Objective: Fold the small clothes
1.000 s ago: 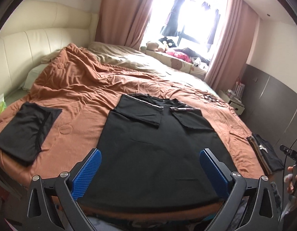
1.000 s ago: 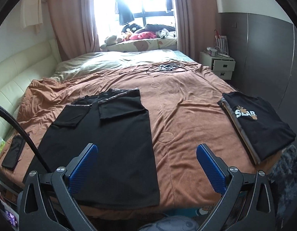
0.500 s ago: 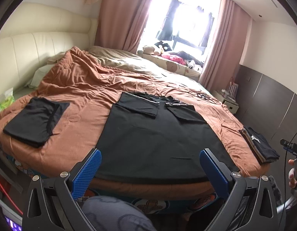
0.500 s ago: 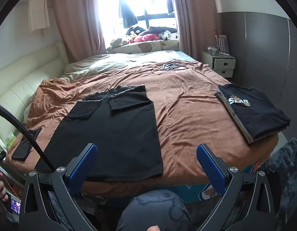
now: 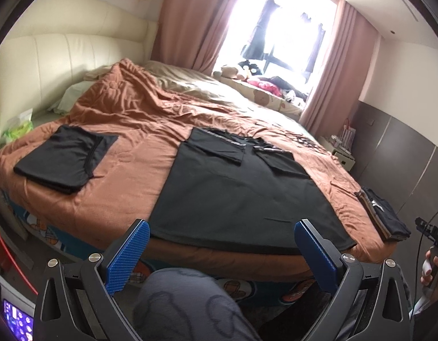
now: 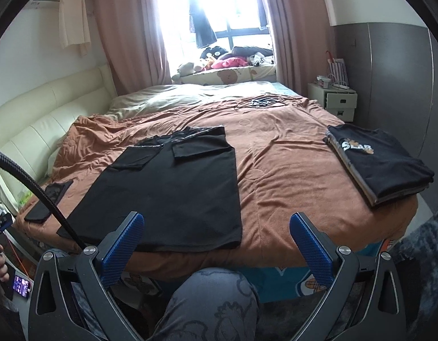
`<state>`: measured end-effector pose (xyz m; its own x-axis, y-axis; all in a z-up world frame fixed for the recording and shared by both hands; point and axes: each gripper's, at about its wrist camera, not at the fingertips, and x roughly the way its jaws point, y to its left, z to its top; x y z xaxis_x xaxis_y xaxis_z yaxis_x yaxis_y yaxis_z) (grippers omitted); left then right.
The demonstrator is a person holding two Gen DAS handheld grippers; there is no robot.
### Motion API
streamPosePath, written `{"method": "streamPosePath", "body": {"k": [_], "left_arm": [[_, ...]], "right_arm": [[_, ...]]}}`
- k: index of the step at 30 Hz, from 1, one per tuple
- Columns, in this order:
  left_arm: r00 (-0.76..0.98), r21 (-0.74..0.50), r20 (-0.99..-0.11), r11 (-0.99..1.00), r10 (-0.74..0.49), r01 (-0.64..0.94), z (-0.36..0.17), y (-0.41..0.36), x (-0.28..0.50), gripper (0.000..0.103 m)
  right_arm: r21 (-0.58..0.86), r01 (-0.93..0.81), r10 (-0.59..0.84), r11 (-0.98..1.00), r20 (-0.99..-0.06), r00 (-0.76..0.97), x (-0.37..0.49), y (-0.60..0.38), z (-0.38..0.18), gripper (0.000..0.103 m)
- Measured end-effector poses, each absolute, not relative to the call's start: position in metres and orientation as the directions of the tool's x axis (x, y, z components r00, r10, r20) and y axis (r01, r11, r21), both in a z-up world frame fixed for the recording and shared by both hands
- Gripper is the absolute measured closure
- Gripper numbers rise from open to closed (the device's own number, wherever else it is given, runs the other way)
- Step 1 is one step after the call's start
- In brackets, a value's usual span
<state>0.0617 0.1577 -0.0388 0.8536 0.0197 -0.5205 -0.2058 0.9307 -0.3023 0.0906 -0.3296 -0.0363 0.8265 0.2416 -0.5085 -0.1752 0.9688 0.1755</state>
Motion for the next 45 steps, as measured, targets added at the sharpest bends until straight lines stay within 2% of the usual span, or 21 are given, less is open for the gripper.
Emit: {"method": "streamPosePath", "body": {"k": [4, 6, 8, 11, 16, 18, 20, 33, 37, 39, 42, 45], "left_arm": [[0.846, -0.307, -0.532, 0.924, 0.033, -0.229, -0.046, 0.17, 0.056, 0.003], [0.842, -0.306, -0.538, 0.92, 0.044, -0.244, -0.051, 0.177, 0.055, 0.01], [0.833, -0.314, -0.551, 0.914, 0.044, -0.256, -0.057, 0.184, 0.056, 0.017], [0.822, -0.331, -0.567, 0.902, 0.046, -0.278, -0.069, 0.196, 0.06, 0.022], [0.798, -0.366, -0.602, 0.876, 0.034, -0.314, -0.095, 0.219, 0.078, 0.033], [0.787, -0.386, -0.617, 0.863, 0.02, -0.325, -0.108, 0.23, 0.089, 0.037], [0.775, -0.403, -0.631, 0.848, 0.014, -0.343, -0.119, 0.239, 0.1, 0.044], [0.658, -0.41, -0.753, 0.804, -0.032, -0.431, -0.197, 0.267, 0.172, 0.048], [0.665, -0.386, -0.747, 0.82, -0.009, -0.423, -0.199, 0.265, 0.173, 0.05], [0.659, -0.392, -0.752, 0.81, -0.008, -0.437, -0.199, 0.266, 0.174, 0.053], [0.653, -0.401, -0.757, 0.802, -0.016, -0.444, -0.2, 0.266, 0.179, 0.06], [0.652, -0.401, -0.758, 0.799, -0.016, -0.447, -0.202, 0.263, 0.182, 0.061]], "right_arm": [[0.218, -0.176, 0.267, 0.96, -0.519, 0.812, 0.089, -0.336, -0.048, 0.0], [0.237, -0.172, 0.274, 0.956, -0.517, 0.811, 0.089, -0.34, -0.052, 0.0], [0.251, -0.162, 0.276, 0.954, -0.527, 0.804, 0.091, -0.344, -0.06, 0.005], [0.275, -0.149, 0.283, 0.95, -0.553, 0.784, 0.099, -0.351, -0.071, 0.014], [0.324, -0.129, 0.302, 0.937, -0.568, 0.766, 0.121, -0.361, -0.083, 0.018], [0.344, -0.123, 0.314, 0.931, -0.582, 0.75, 0.134, -0.364, -0.091, 0.023], [0.355, -0.117, 0.319, 0.927, -0.589, 0.742, 0.147, -0.364, -0.098, 0.024], [0.419, -0.066, 0.355, 0.906, -0.664, 0.658, 0.242, -0.36, -0.158, 0.026], [0.421, -0.054, 0.356, 0.906, -0.685, 0.636, 0.261, -0.355, -0.175, 0.027], [0.432, -0.062, 0.372, 0.9, -0.685, 0.626, 0.269, -0.352, -0.182, 0.035], [0.466, -0.068, 0.407, 0.882, -0.682, 0.607, 0.278, -0.349, -0.192, 0.036], [0.494, -0.075, 0.436, 0.866, -0.674, 0.597, 0.281, -0.348, -0.199, 0.037]]}}
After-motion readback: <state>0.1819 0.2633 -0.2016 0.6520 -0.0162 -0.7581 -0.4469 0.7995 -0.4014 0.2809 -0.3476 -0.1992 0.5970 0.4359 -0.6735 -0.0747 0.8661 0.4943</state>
